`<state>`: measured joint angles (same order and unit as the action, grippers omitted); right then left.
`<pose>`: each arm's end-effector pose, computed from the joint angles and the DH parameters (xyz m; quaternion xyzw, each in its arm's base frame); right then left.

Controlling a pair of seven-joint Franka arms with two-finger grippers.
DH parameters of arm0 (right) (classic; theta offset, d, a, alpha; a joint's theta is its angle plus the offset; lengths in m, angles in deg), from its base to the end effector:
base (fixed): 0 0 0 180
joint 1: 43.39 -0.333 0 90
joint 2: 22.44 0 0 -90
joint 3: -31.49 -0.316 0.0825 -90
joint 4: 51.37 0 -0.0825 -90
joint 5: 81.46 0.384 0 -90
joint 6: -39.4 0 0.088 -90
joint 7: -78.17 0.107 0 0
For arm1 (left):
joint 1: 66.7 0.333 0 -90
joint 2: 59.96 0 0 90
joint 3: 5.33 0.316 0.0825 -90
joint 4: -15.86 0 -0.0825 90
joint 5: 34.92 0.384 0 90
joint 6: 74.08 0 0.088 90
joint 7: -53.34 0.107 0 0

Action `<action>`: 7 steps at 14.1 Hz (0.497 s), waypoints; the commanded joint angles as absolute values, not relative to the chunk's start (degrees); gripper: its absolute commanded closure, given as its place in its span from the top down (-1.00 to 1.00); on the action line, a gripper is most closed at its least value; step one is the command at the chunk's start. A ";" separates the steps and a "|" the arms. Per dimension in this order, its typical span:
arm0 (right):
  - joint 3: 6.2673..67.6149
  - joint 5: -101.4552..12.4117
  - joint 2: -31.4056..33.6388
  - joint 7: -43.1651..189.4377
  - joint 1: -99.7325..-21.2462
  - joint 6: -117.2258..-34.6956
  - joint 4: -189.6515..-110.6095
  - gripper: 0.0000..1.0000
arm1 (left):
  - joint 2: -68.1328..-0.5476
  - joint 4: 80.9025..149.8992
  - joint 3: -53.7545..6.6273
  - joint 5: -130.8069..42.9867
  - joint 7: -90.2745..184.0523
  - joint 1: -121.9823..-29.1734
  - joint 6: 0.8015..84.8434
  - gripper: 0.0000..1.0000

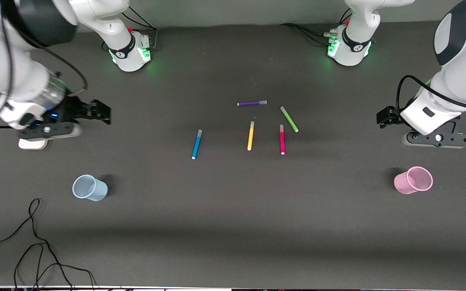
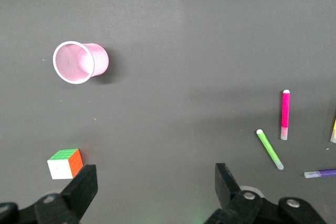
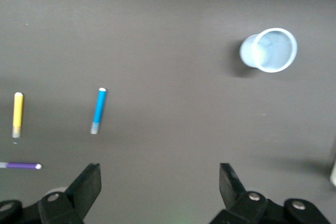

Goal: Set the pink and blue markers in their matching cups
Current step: 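Reach the right gripper to the blue marker while the left gripper reaches the pink marker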

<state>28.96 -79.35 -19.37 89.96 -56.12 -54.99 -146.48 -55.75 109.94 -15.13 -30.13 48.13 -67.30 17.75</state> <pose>0.5509 0.1535 0.5587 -0.9989 -0.0282 0.0367 0.0112 0.5653 -0.0918 0.5530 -0.9966 0.0490 0.0504 0.0426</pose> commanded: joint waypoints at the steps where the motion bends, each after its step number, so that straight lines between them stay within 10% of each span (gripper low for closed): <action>1: 29.21 -75.49 -14.45 97.39 -59.03 -54.03 -141.73 1.00 | -57.41 111.49 -14.64 -30.00 47.19 -68.28 18.03 1.00; 7: 29.12 -73.90 -4.43 109.45 -66.06 -54.73 -136.10 1.00 | -53.82 110.62 -15.35 -32.71 39.55 -72.85 20.05 0.99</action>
